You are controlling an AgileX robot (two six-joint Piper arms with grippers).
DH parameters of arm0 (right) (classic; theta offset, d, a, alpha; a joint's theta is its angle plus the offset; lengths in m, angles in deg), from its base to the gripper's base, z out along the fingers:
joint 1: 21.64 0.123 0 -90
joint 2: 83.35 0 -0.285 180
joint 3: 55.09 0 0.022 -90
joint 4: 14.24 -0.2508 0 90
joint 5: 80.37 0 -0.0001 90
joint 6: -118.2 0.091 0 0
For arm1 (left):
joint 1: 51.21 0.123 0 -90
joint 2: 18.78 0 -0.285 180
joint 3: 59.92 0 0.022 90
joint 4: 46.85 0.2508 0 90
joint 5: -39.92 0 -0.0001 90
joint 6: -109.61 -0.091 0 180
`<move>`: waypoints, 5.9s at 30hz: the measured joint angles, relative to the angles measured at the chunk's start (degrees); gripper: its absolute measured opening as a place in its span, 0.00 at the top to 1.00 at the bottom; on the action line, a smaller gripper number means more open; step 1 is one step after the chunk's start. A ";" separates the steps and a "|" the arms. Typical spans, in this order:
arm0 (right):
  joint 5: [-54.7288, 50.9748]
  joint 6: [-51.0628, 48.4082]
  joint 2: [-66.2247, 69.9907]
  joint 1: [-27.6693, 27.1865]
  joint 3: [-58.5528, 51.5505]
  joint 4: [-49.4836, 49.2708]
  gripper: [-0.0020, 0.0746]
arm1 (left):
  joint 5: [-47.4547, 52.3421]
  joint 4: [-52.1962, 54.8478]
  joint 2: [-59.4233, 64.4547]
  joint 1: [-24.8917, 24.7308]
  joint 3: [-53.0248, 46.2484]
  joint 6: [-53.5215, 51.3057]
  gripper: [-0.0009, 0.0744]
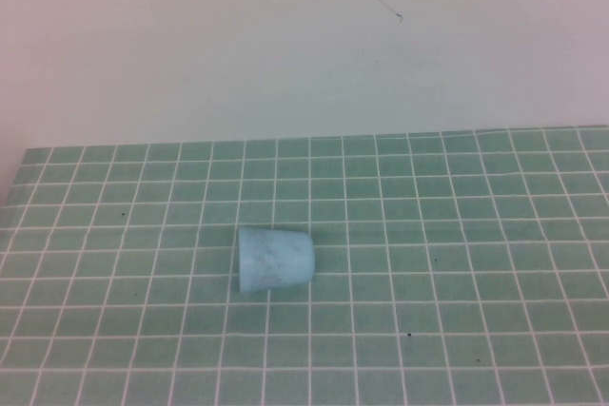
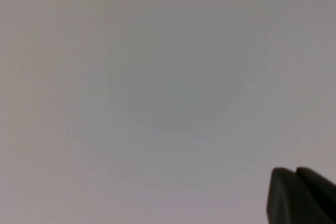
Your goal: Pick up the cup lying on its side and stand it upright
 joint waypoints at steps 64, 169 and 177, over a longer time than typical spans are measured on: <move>-55.18 -6.37 24.17 0.22 15.94 -13.82 0.98 | 42.11 -89.73 109.99 -0.25 45.87 -72.13 0.45; -99.93 -27.85 84.49 30.10 83.55 -16.10 0.95 | 38.93 74.33 72.56 -70.83 45.83 17.47 0.36; -89.51 -22.55 89.17 30.10 83.55 -8.61 0.95 | 53.41 73.70 70.73 -70.83 45.83 49.01 0.96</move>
